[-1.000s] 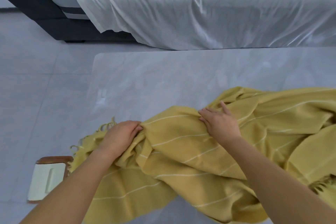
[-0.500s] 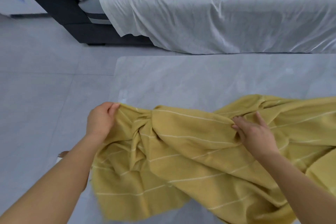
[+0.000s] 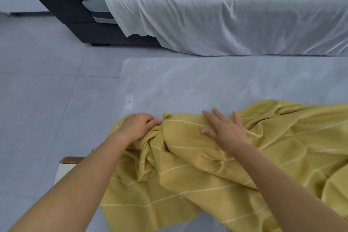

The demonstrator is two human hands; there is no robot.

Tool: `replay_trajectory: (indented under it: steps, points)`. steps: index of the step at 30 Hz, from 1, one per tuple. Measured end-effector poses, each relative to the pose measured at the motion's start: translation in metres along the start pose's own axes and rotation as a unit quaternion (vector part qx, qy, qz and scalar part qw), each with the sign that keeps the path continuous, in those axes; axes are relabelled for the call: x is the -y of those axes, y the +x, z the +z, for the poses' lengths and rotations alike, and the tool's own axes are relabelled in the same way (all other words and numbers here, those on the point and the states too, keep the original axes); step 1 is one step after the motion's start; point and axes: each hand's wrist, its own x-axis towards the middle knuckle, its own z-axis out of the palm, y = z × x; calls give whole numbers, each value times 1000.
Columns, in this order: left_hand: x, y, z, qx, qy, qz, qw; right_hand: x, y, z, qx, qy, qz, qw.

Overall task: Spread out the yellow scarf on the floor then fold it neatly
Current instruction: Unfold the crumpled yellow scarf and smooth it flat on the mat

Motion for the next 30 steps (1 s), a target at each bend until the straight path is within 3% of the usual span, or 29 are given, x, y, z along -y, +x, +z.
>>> replay_trajectory:
  steps: [5, 11, 14, 17, 23, 30]
  points:
    - [3, -12, 2, 13, 18, 60, 998, 1, -2, 3, -30, -1, -10, 999]
    - [9, -31, 12, -10, -143, 29, 989, 2, -6, 4, -43, 12, -29, 999]
    - [6, -34, 16, -48, -220, 13, 974, 5, -10, 7, -27, 7, -26, 999]
    - [4, -37, 19, -107, -220, 24, 969, 8, -14, 12, -14, 2, -15, 1000]
    - [11, -39, 10, -135, -240, -12, 961, 7, -24, 23, -180, 26, -37, 983]
    - [40, -28, -26, -286, -232, -99, 924, -11, -35, 7, -228, 29, 1, 973]
